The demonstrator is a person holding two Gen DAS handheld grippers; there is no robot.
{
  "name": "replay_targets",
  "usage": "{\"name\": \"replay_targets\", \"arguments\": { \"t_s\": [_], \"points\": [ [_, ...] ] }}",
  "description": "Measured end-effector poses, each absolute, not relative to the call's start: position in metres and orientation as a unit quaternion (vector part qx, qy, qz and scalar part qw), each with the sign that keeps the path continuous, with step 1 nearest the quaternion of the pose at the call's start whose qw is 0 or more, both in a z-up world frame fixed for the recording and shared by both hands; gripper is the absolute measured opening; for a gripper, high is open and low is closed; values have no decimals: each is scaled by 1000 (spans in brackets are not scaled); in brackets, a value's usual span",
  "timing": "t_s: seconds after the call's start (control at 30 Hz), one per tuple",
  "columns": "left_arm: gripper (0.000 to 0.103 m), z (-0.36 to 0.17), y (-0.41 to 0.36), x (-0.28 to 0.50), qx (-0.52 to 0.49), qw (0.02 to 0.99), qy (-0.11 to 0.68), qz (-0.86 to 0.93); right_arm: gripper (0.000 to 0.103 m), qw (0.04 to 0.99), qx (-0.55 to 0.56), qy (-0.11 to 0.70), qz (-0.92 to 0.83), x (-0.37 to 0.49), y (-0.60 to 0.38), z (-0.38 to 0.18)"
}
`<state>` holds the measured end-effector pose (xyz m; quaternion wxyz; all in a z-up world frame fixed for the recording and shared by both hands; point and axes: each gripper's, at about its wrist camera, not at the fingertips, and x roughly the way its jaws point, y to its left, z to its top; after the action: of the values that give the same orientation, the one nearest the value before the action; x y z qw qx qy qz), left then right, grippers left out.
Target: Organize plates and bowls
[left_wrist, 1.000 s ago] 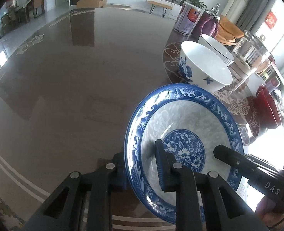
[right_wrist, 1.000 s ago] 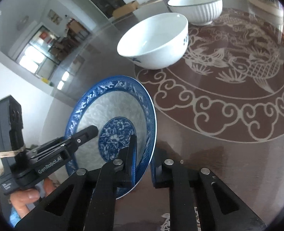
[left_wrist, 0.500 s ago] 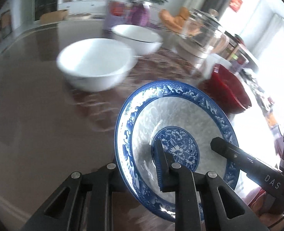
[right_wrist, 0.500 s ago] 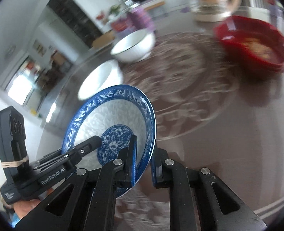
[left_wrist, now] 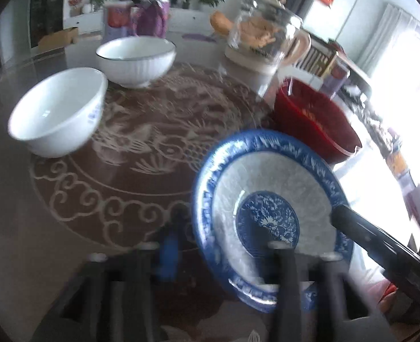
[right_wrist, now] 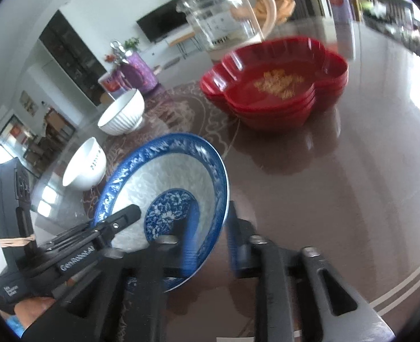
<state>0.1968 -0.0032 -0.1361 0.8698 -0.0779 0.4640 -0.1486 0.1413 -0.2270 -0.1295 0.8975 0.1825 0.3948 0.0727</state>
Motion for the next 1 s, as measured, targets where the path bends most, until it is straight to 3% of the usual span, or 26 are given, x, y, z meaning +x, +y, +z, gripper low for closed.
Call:
{"name": "replay_targets", "arguments": {
  "t_s": [0.03,0.1,0.3,0.53,1.0],
  "points": [
    [89,-131,5,192,-85,877,452,-141,72,907,171,378,68,136,-225,-121],
    [95,-120,23,179,-96,894,422,-116,71,923,146,351,55,123,-225,-109],
    [95,-130,61,173,-97,898,427,-46,72,928,189,310,-84,87,-273,-108],
    [95,-155,80,175,-87,893,441,-1,73,885,223,336,-233,73,-334,-127],
    [97,-165,71,177,-44,896,442,4,72,870,207,372,-250,92,-331,-153]
  ]
}}
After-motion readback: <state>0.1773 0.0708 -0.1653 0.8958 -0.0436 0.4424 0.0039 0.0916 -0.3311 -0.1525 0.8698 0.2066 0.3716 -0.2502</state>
